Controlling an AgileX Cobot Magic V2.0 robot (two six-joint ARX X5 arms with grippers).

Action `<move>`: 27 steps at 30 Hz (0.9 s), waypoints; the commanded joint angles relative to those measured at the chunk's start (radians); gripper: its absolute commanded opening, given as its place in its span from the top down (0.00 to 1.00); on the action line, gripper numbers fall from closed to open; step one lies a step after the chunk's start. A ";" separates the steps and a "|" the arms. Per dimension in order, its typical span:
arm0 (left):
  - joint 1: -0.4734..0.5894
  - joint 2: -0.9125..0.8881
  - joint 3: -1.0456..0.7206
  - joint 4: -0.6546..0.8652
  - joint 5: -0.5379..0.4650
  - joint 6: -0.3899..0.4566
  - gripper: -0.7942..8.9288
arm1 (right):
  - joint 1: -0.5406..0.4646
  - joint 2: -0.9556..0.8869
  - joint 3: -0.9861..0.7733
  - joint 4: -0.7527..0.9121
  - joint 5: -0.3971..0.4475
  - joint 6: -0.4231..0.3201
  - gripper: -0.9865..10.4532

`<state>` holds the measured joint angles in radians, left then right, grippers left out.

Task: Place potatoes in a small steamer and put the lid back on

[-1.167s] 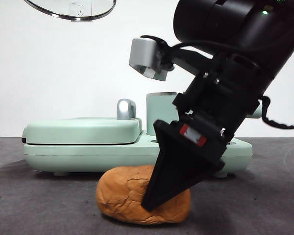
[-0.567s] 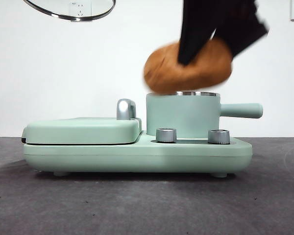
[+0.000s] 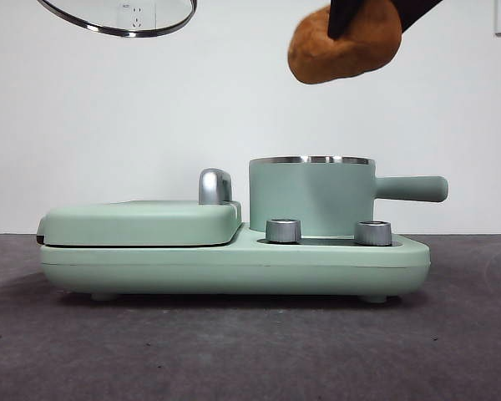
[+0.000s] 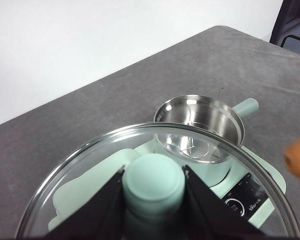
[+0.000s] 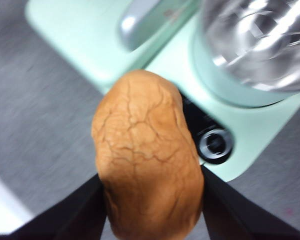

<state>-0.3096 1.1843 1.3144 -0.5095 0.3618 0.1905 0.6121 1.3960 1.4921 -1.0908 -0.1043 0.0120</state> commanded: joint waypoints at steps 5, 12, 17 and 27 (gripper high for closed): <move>-0.002 -0.002 0.017 0.023 0.005 0.005 0.91 | -0.089 0.164 0.161 0.023 0.002 -0.084 0.74; -0.002 -0.002 0.017 0.029 0.005 0.006 0.91 | -0.138 0.348 0.314 0.058 0.001 -0.119 0.74; -0.002 -0.002 0.017 0.028 0.005 0.006 0.91 | -0.153 0.450 0.362 0.125 0.002 -0.126 0.74; -0.002 -0.002 0.017 0.028 0.005 0.007 0.91 | -0.165 0.571 0.367 0.206 0.038 -0.159 0.74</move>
<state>-0.3096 1.1839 1.3144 -0.5129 0.3618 0.1909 0.4431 1.9453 1.8301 -0.8959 -0.0715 -0.1345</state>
